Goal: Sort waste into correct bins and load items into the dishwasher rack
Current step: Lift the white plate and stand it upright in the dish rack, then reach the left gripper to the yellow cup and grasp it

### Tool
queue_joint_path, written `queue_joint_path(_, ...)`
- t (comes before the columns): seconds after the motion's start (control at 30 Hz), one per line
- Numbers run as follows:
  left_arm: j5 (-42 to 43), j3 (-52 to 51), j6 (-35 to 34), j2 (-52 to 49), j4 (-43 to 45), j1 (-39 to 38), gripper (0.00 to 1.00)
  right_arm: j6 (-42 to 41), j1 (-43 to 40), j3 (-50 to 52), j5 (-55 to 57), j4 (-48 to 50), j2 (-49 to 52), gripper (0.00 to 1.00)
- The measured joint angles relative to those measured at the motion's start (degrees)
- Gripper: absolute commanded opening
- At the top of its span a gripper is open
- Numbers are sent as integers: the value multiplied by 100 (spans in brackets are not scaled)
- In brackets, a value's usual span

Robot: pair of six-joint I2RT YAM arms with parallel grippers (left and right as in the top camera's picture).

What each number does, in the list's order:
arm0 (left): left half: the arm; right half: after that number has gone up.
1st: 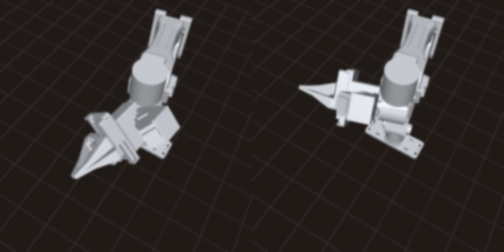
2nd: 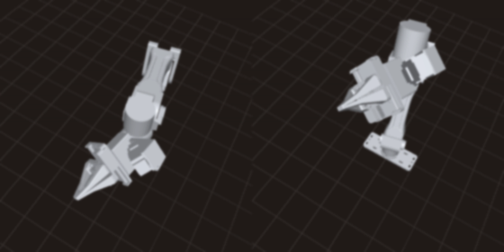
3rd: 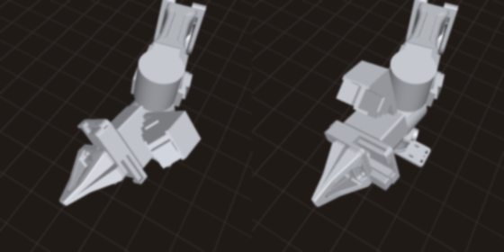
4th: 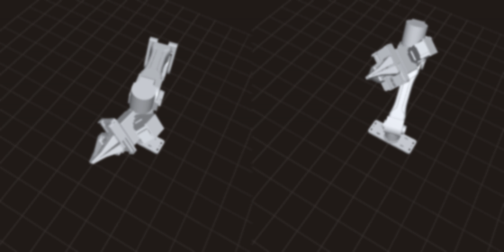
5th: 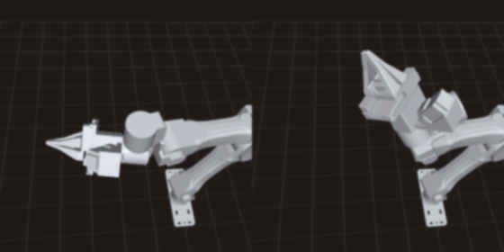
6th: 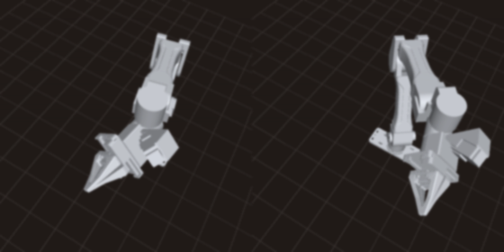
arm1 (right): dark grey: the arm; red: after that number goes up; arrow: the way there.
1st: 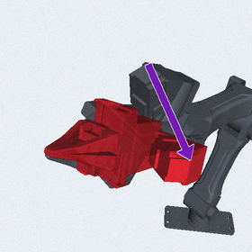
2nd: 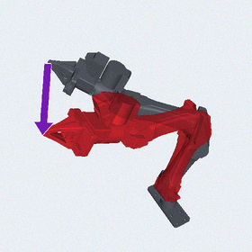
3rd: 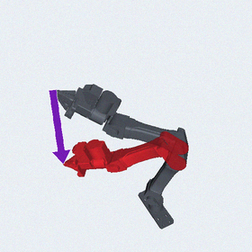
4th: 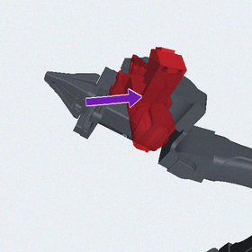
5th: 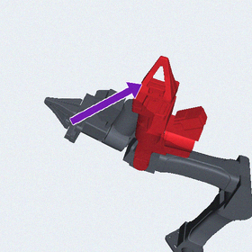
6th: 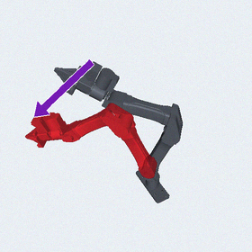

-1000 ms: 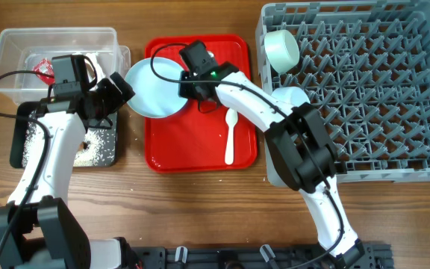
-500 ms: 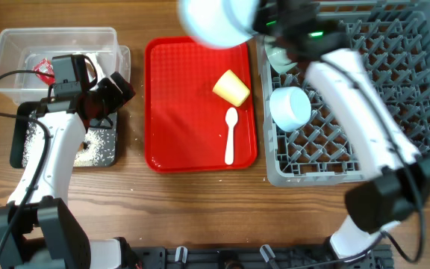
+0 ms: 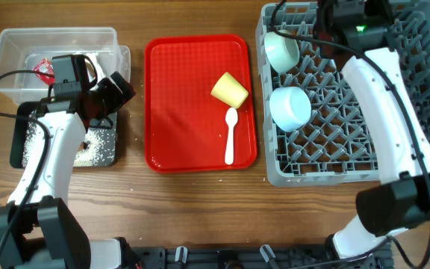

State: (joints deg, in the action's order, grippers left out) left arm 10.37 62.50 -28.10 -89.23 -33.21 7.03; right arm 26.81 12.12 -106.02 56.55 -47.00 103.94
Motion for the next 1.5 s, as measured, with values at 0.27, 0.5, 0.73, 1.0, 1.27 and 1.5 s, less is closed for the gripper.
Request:
queue_joint_path(0.27,2,0,0,0,-2,0,100,608,0,2,-649,-330,603,4)
queue_joint_path(0.5,2,0,0,0,0,0,100,612,-2,11,-1858,-367,920,100)
queue_joint_path(0.73,2,0,0,0,-2,0,100,-472,4,13,-2555,-120,852,100)
queue_joint_path(1.0,177,2,105,0,367,-2,85,-2124,4,22,-4706,-695,-807,100)
queue_joint_path(1.27,1193,1102,1821,-1226,1084,-1335,85,-2295,4,24,-5466,-1021,-940,100)
queue_joint_path(1.5,1440,4509,3882,-3641,-1143,-2273,83,-2315,4,24,-5936,-1261,-940,100)
